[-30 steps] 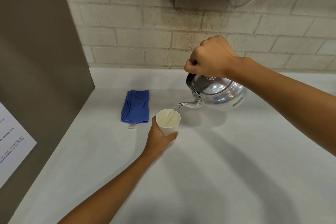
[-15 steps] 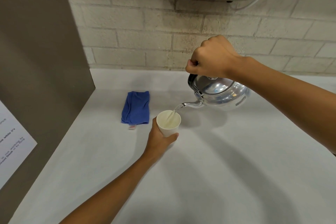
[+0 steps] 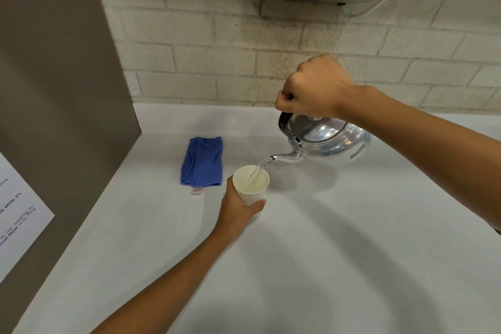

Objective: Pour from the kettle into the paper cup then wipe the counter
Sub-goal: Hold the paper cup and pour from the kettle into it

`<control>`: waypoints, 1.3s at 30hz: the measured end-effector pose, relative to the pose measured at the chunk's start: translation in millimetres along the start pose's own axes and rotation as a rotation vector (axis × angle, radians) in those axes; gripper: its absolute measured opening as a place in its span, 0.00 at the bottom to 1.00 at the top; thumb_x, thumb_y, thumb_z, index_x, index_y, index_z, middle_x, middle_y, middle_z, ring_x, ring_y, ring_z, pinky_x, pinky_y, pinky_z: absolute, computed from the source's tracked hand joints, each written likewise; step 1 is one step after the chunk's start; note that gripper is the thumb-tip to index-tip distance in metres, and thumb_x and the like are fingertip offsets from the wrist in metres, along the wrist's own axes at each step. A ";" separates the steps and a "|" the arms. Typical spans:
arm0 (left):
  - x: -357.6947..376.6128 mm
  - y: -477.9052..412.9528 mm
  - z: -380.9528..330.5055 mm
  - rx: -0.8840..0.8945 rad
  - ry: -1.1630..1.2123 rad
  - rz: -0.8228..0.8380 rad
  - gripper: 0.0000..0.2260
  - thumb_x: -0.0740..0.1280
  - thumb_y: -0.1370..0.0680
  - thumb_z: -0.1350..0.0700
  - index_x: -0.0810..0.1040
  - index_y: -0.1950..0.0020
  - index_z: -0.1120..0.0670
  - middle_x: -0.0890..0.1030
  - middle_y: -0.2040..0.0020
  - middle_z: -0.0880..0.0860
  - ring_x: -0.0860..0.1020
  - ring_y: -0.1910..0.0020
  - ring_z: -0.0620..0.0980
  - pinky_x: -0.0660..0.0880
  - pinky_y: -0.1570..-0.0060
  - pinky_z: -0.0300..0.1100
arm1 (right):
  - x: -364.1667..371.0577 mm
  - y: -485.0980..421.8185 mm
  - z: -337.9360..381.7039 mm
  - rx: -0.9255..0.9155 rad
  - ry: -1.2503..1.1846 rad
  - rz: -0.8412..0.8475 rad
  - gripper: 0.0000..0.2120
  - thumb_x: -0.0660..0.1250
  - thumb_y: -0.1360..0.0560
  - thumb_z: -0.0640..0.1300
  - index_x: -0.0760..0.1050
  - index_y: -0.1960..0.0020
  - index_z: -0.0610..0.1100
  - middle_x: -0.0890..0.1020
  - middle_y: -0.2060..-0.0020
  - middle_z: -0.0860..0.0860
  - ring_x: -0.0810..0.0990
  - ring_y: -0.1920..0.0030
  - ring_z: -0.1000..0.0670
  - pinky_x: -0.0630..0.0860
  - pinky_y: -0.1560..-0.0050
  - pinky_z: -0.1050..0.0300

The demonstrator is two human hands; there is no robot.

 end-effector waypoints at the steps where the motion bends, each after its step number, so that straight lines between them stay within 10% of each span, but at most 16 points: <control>1: -0.1 0.1 0.1 -0.001 -0.004 0.000 0.31 0.75 0.35 0.61 0.61 0.42 0.44 0.70 0.51 0.37 0.71 0.51 0.41 0.67 0.62 0.17 | 0.5 0.0 0.2 -0.002 0.002 0.002 0.21 0.58 0.30 0.43 0.53 0.77 0.43 0.54 0.81 0.50 0.51 0.77 0.51 0.51 0.72 0.62; 39: 0.3 0.8 -0.6 -0.010 -0.004 0.010 0.31 0.75 0.34 0.61 0.61 0.41 0.44 0.69 0.51 0.37 0.71 0.52 0.38 0.71 0.63 0.22 | 0.6 -1.3 2.6 -0.043 0.017 0.004 0.20 0.58 0.30 0.42 0.53 0.77 0.43 0.55 0.81 0.51 0.51 0.78 0.52 0.51 0.72 0.63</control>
Point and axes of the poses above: each hand's wrist, its own y-axis away from the middle knuckle, its own x-axis out of the palm, z = x × y, the point moved 5 cm from there along -y, towards the middle knuckle
